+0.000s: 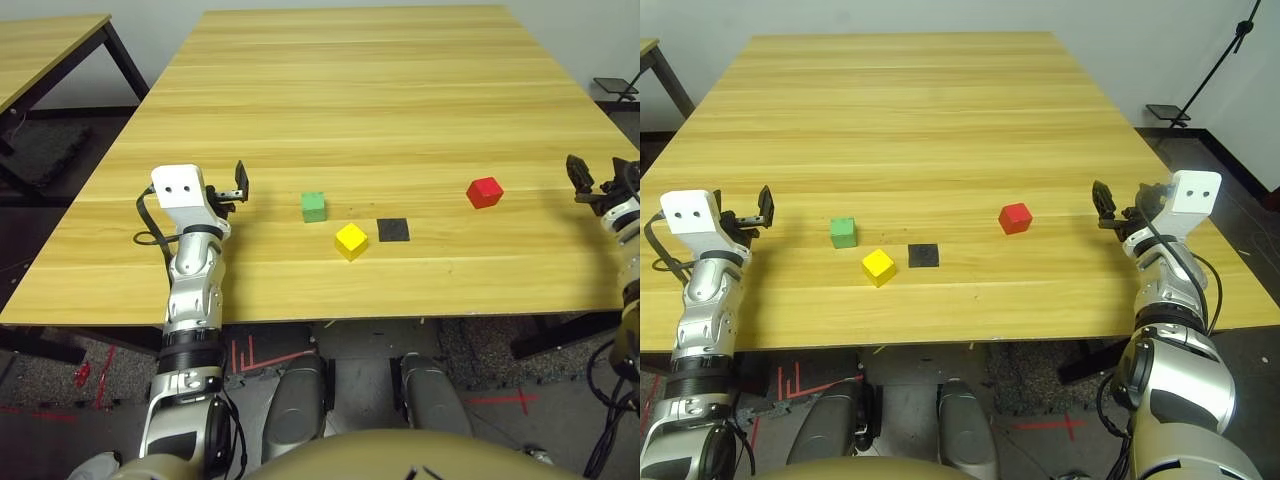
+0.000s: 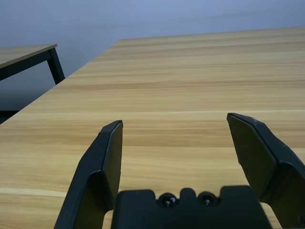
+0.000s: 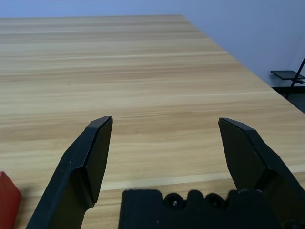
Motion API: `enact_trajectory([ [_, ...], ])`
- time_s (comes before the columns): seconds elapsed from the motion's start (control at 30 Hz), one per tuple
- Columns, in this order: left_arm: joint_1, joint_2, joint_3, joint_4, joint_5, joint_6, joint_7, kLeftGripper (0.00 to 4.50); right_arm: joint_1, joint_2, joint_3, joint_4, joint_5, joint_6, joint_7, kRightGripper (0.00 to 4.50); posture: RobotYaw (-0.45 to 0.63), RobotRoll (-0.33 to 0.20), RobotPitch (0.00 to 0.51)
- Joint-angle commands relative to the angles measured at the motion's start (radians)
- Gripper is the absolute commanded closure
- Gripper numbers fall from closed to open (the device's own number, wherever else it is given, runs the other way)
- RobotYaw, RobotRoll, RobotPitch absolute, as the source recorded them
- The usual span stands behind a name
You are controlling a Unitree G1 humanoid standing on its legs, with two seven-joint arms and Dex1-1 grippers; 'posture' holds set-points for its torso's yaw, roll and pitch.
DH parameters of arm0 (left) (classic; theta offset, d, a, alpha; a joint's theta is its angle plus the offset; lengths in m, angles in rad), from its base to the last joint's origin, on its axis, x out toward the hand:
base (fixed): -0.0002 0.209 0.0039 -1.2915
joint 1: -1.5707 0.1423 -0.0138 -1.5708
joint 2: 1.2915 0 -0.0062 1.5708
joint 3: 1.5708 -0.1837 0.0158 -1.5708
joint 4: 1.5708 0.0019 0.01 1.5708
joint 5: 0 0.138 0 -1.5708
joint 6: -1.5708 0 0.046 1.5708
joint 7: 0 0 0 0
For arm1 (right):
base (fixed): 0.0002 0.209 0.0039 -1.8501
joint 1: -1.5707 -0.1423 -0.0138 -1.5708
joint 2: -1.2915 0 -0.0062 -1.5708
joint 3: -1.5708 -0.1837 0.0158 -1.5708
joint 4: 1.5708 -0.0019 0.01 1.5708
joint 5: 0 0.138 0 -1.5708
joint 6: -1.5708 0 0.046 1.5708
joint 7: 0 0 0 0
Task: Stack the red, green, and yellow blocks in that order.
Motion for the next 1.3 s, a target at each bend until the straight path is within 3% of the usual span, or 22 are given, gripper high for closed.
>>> enact_trajectory([
  [0.03, -0.002, 0.009, 0.016, 0.029, 0.003, -0.012, 0.010, 0.04, 0.003, -0.004, 0.002, 0.017, -0.003, 0.005, 0.007, 0.00, 0.07, -0.102, 0.067],
  [0.2, 0.016, -0.003, 0.003, -0.029, -0.014, 0.026, -0.003, 0.04, -0.006, -0.018, 0.048, 0.000, -0.036, 0.022, 0.067, 0.00, 0.07, -0.086, 0.076],
  [0.37, -0.026, 0.077, -0.023, -0.225, -0.112, 0.270, -0.121, 0.04, -0.044, -0.090, 0.141, -0.092, -0.069, 0.158, 0.268, 0.00, 0.08, -0.109, 0.082],
  [0.47, -0.053, 0.124, -0.034, -0.286, -0.145, 0.366, -0.170, 0.04, -0.013, -0.103, 0.179, -0.223, -0.054, 0.289, 0.361, 0.00, 0.10, -0.123, 0.072],
  [0.67, -0.121, 0.252, -0.160, -0.387, -0.213, 0.546, -0.393, 0.04, 0.135, -0.085, 0.263, -0.655, 0.011, 0.585, 0.457, 0.00, 0.12, -0.132, 0.081],
  [0.8, -0.163, 0.313, -0.219, -0.385, -0.222, 0.615, -0.493, 0.04, 0.129, -0.072, 0.306, -0.738, -0.005, 0.689, 0.412, 0.00, 0.13, -0.128, 0.074],
  [0.9, -0.196, 0.313, -0.225, -0.365, -0.212, 0.621, -0.502, 0.04, 0.126, -0.035, 0.312, -0.788, 0.001, 0.765, 0.350, 0.00, 0.14, -0.123, 0.076],
  [1.3, -0.198, 0.294, -0.217, -0.381, -0.197, 0.634, -0.479, 0.04, 0.155, 0.095, 0.319, -0.778, -0.042, 0.742, 0.127, 0.00, 0.15, -0.119, 0.090],
])
